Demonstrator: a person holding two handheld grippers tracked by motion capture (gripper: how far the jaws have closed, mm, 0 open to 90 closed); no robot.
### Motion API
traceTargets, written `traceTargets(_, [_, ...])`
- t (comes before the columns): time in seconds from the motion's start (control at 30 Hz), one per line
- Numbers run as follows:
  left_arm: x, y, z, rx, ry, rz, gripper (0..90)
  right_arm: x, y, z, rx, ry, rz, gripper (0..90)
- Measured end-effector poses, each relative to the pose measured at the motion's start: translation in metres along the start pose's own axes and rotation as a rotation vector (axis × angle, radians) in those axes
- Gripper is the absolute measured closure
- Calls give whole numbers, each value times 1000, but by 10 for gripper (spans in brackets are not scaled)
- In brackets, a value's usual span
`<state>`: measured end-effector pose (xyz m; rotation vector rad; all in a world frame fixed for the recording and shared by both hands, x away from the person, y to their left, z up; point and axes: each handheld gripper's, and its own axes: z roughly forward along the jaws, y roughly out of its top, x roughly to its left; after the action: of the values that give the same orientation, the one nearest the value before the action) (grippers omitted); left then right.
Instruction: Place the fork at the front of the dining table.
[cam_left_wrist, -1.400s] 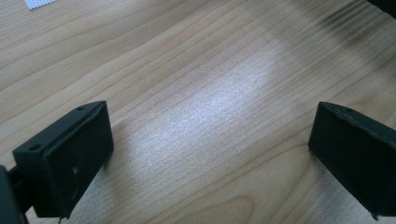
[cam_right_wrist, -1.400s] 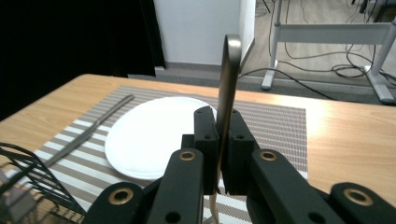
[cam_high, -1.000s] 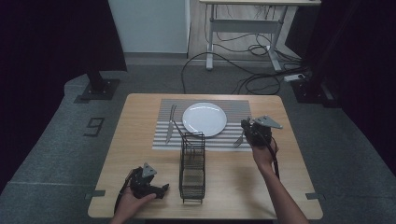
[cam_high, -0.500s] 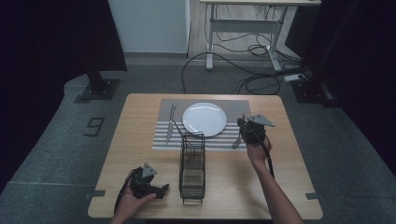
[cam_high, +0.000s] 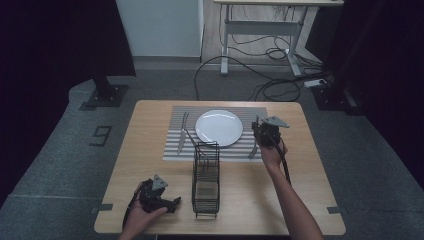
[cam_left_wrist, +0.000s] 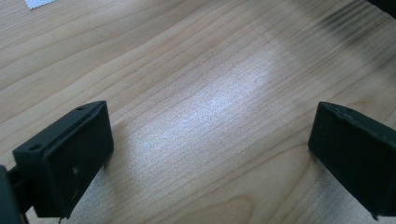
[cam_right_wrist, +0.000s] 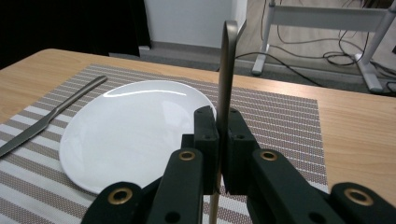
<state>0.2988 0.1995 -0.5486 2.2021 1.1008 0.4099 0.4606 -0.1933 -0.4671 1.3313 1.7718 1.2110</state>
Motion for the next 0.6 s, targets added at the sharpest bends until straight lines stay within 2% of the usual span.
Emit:
traceTargets(0.17, [0, 0, 0, 0, 0, 0, 0, 1, -1, 6, -6, -1, 8, 857])
traceTargets(0.37, [0, 0, 0, 0, 0, 0, 0, 4, -3, 7, 20, -6, -8, 853])
traceTargets(0.6, [0, 0, 0, 0, 0, 0, 0, 4, -6, 8, 19, -7, -13, 853])
